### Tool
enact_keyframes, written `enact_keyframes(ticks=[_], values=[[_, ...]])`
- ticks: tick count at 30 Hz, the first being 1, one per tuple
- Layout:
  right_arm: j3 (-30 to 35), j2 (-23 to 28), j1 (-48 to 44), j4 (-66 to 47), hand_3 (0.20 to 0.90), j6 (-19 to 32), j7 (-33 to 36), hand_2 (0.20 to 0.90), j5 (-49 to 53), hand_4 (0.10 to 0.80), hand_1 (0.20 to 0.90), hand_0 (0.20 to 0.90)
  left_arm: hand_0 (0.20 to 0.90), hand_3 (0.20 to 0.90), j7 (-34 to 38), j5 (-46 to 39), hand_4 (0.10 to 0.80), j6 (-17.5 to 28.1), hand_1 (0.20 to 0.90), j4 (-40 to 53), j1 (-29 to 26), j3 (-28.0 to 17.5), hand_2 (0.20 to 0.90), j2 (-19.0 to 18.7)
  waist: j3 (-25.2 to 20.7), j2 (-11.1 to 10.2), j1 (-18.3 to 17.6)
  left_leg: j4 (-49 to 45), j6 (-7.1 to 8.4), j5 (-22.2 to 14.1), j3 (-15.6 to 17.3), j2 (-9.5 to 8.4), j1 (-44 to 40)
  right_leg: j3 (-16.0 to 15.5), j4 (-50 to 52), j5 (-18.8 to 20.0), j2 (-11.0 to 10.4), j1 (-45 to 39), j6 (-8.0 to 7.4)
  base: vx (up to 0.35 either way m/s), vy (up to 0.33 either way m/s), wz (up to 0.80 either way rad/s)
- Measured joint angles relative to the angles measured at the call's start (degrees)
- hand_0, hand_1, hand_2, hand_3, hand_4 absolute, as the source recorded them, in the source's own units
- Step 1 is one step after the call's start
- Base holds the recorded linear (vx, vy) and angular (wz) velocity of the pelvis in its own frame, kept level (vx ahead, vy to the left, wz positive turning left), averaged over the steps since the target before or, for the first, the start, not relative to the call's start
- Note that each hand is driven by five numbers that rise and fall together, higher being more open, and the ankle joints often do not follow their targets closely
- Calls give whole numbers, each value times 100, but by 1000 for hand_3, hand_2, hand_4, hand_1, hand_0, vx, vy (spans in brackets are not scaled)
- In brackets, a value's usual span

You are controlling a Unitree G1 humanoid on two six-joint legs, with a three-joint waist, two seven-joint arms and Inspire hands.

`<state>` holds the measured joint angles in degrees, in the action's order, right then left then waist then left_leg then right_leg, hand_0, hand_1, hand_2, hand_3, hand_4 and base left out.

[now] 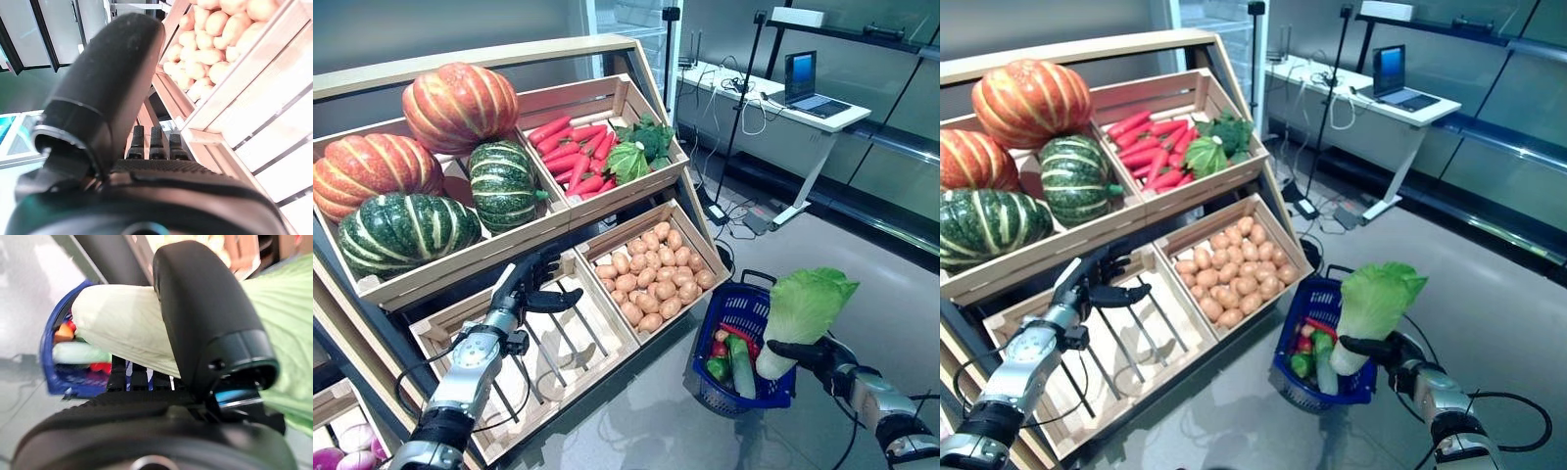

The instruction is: Put vegetables into the basket

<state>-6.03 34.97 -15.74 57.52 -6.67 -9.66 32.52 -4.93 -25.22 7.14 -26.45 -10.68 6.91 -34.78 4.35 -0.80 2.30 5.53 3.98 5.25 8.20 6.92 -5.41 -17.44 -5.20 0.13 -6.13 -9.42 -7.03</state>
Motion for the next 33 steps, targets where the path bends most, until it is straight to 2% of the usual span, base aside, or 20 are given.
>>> enact_keyframes(ticks=[3, 4, 6, 8, 10, 11, 13, 14, 15, 18, 19, 20, 24, 30, 31, 32, 33], values=[[71, 11, -341, 355, 300, 57, 278, 300, 23, 400, 300, 300, 900, 900, 30, -293, 800, 137, 900, -85, -82, 213, 900, 9, 247, 68, 36, -226, -5, -21, -2, 20, 232, 22, 292, -62, -27, 311, 14, -266, -11, -4], [70, 48, -615, 535, 300, 111, 379, 300, 134, 400, 300, 300, 900, 900, 45, -463, 800, 203, 900, -160, -255, 379, 900, 6, 425, 115, 33, -459, -17, -31, -24, 22, 565, 26, 560, -102, -45, 621, 37, -405, 0, 3], [71, 202, -1383, 891, 300, 212, 560, 300, 384, 400, 300, 300, 900, 900, 56, -800, 800, 289, 900, -296, -823, 719, 900, -1, 932, 211, 14, -1132, -102, -128, -101, 32, 1413, 7, 1335, -271, -208, 1452, 92, -338, 15, 14], [71, 307, -1965, 1007, 300, 222, 696, 300, 449, 400, 300, 300, 900, 900, 67, -951, 800, 347, 900, -332, -1221, 861, 900, -4, 1395, 237, 28, -1699, -150, -259, -160, -1, 1975, 20, 2069, -494, -367, 2067, 129, -173, 26, 8], [70, 344, -2493, 998, 300, 289, 774, 300, 454, 400, 300, 300, 900, 900, 98, -1075, 800, 401, 900, -327, -1458, 866, 900, -4, 1808, 200, 43, -2509, -228, -579, -163, -54, 2607, 134, 3025, -871, -621, 2775, 186, -211, 33, 4], [60, 398, -2699, 976, 300, 328, 797, 300, 474, 400, 300, 300, 900, 900, 148, -1170, 800, 450, 900, -298, -1499, 869, 900, -4, 1984, 228, 58, -2904, -232, -718, -179, -79, 2894, 171, 3438, -1013, -713, 3046, 184, -224, 33, 6], [26, 651, -3204, 959, 300, 376, 902, 300, 670, 400, 300, 300, 900, 900, 283, -1420, 800, 636, 900, -96, -1523, 875, 900, -32, 2177, 300, 97, -4089, -309, -1212, -277, -151, 3847, 325, 4646, -1501, -1040, 3993, 200, -135, 30, 16], [27, 739, -3324, 940, 300, 433, 954, 300, 670, 400, 300, 300, 900, 900, 299, -1506, 800, 637, 900, -70, -1549, 876, 900, -19, 2291, 344, 107, -4450, -331, -1325, -316, -208, 4122, 389, 5033, -1656, -1147, 4236, 177, -153, 17, 22], [20, 786, -3418, 950, 300, 445, 985, 300, 669, 400, 300, 300, 900, 900, 361, -1513, 800, 645, 900, -53, -1540, 885, 900, -24, 2324, 356, 148, -4774, -351, -1451, -316, -223, 4396, 452, 5373, -1792, -1235, 4542, 242, -142, 10, 13], [-127, 895, -3774, 966, 300, 452, 1062, 300, 671, 400, 300, 300, 900, 900, 586, -1506, 800, 911, 900, -2, -1569, 901, 900, -64, 2379, 411, 225, -5758, -407, -1779, -333, -235, 5265, 652, 6306, -2133, -1387, 5385, 251, -126, -16, 5], [-167, 923, -3905, 968, 300, 452, 1091, 300, 681, 400, 300, 300, 900, 900, 669, -1491, 800, 991, 900, 19, -1632, 920, 900, -66, 2420, 440, 240, -6100, -399, -1864, -352, -226, 5553, 718, 6631, -2242, -1428, 5657, 309, -118, -35, 12], [-181, 926, -4036, 973, 300, 452, 1103, 300, 749, 400, 300, 300, 900, 900, 770, -1494, 800, 1044, 900, 44, -1711, 980, 900, -87, 2452, 462, 253, -6451, -414, -2004, -360, -219, 5834, 788, 6989, -2395, -1471, 5938, 432, -94, -22, 8], [-267, 928, -4333, 977, 300, 453, 1147, 300, 880, 400, 300, 300, 900, 900, 903, -1494, 800, 1100, 900, 95, -2056, 1154, 900, -95, 2537, 540, 250, -7240, -487, -2240, -440, -258, 6538, 946, 7775, -2658, -1598, 6600, 538, -67, -4, 10], [-404, 933, -4535, 980, 300, 451, 1167, 300, 885, 400, 300, 300, 900, 900, 1079, -1496, 800, 1264, 900, 353, -2168, 1218, 900, -106, 2541, 549, 219, -8079, -532, -2451, -475, -205, 7315, 1196, 8548, -2834, -1611, 7391, 515, -38, 2, -5], [-407, 934, -4543, 980, 380, 449, 1166, 380, 891, 453, 380, 380, 900, 900, 1081, -1496, 800, 1269, 900, 363, -2171, 1219, 900, -107, 2541, 549, 215, -8145, -530, -2458, -475, -198, 7396, 1225, 8618, -2839, -1610, 7487, 507, -22, -17, -3], [-407, 938, -4546, 982, 900, 438, 1166, 900, 891, 800, 900, 900, 900, 900, 1098, -1496, 800, 1292, 900, 374, -2170, 1218, 900, -107, 2541, 549, 219, -8200, -530, -2458, -474, -189, 7467, 1242, 8673, -2840, -1609, 7565, 504, -13, -18, -5], [-406, 940, -4548, 1011, 900, 430, 1166, 900, 894, 800, 900, 900, 900, 900, 1125, -1496, 800, 1315, 900, 376, -2172, 1216, 900, -108, 2541, 549, 219, -8252, -531, -2463, -481, -170, 7529, 1246, 8722, -2843, -1602, 7625, 507, -6, -15, -4]])
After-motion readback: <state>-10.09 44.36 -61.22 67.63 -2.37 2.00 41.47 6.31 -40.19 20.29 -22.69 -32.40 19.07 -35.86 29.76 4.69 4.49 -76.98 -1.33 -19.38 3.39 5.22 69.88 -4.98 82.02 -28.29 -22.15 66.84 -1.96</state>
